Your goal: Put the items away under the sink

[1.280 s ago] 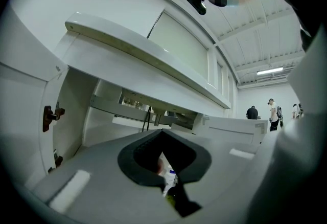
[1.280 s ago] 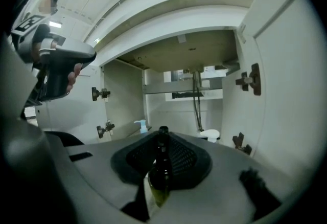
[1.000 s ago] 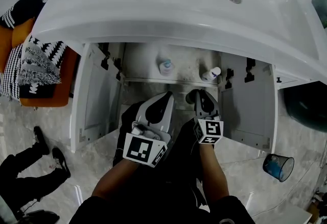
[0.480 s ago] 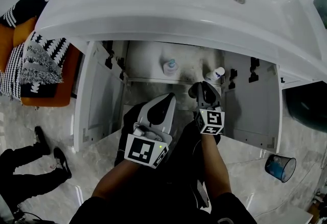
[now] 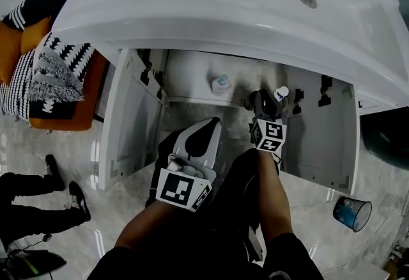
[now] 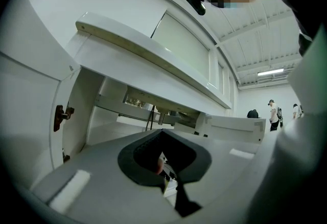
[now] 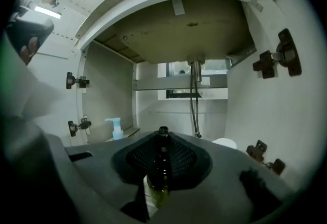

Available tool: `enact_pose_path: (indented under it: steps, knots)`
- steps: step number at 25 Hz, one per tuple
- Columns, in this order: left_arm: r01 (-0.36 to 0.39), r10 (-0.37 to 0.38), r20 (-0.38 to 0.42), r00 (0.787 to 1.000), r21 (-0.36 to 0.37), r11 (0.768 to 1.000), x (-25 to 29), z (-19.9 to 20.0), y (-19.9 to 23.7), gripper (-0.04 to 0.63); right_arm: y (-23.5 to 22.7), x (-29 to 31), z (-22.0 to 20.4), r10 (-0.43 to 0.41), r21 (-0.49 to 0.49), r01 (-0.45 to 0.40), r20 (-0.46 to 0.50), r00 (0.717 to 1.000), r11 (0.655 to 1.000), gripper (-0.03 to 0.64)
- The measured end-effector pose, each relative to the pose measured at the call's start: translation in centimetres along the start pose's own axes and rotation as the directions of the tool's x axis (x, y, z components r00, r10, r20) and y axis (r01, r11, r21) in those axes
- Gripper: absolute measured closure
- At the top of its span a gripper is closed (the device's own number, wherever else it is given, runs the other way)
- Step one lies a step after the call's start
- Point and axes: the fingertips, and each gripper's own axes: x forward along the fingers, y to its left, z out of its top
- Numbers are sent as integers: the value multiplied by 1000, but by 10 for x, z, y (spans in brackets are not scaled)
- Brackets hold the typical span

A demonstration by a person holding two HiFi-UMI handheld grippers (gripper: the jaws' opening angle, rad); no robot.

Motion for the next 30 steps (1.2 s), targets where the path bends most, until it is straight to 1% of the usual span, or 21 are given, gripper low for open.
enact_pose_path:
  steps: [7, 16, 24, 30]
  knots:
    - [4, -4, -2, 1000, 8, 1000, -4, 0, 3, 588, -6, 23, 0, -27, 19, 27, 8, 1000, 999, 552]
    - [-9, 9, -3, 1000, 11, 1000, -10, -1, 11, 588, -8, 42, -2, -37, 17, 37, 9, 999, 999, 552]
    - [-18, 18, -8, 1000, 10, 1000, -10, -1, 14, 587, -9, 45, -9, -39, 26, 39, 6, 999, 999, 552]
    - [-18, 18, -7, 1000, 14, 1000, -8, -3, 12, 588, -7, 44, -11, -39, 13, 39, 0, 999, 999, 552]
